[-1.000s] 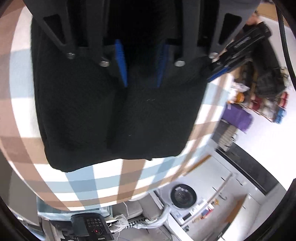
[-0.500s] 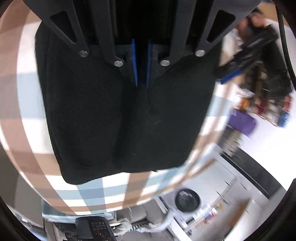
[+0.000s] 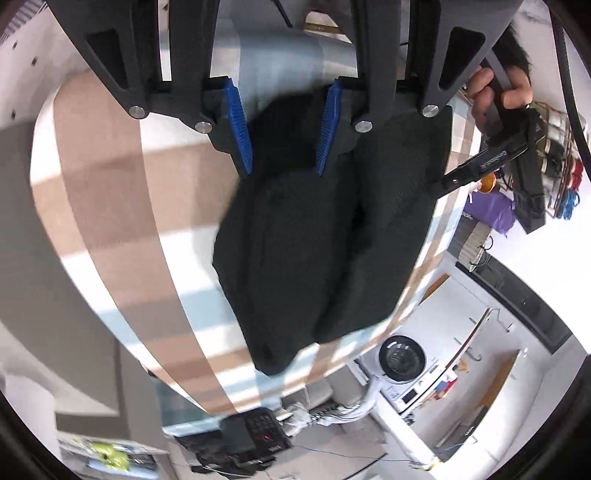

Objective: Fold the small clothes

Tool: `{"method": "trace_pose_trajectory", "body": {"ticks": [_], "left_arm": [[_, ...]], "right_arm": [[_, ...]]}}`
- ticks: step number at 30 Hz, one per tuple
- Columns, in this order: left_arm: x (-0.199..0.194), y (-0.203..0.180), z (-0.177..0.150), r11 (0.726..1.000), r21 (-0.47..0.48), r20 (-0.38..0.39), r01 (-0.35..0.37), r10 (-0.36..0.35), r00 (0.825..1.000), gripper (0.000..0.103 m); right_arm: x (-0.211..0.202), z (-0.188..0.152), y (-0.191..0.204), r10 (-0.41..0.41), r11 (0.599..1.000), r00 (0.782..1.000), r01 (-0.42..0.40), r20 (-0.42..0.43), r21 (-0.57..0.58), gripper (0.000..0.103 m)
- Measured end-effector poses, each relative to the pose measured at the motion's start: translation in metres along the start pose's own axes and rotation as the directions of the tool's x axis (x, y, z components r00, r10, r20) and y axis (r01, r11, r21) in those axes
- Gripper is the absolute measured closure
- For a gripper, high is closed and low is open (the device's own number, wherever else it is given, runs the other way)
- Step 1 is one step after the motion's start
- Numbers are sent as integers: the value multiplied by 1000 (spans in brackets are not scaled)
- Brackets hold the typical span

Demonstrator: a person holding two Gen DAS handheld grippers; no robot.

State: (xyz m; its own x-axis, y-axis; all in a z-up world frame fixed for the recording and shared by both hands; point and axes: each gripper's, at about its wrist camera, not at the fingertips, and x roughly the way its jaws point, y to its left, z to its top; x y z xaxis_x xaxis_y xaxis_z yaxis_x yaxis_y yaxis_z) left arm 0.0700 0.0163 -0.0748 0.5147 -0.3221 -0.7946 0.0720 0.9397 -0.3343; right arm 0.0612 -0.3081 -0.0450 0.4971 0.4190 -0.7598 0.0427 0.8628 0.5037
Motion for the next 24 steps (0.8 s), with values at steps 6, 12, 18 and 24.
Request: {"method": "trace_pose_trajectory", "body": {"ticks": [6, 12, 18, 24], "left_arm": [[-6, -3, -6, 1000, 8, 1, -7, 7, 1000, 50], [-9, -1, -8, 1000, 5, 4, -11, 11, 1000, 50], [-10, 0, -8, 1000, 5, 3, -13, 13, 1000, 50], [-9, -1, -11, 1000, 11, -3, -2, 2, 1000, 49]], "right_arm": [[1, 8, 11, -4, 1000, 996, 5, 84, -15, 90], [8, -2, 0, -58, 998, 998, 57, 30, 14, 91], [-20, 11, 19, -39, 997, 990, 47, 138, -55, 73], [17, 21, 50, 123, 987, 991, -118, 42, -110, 67]]}}
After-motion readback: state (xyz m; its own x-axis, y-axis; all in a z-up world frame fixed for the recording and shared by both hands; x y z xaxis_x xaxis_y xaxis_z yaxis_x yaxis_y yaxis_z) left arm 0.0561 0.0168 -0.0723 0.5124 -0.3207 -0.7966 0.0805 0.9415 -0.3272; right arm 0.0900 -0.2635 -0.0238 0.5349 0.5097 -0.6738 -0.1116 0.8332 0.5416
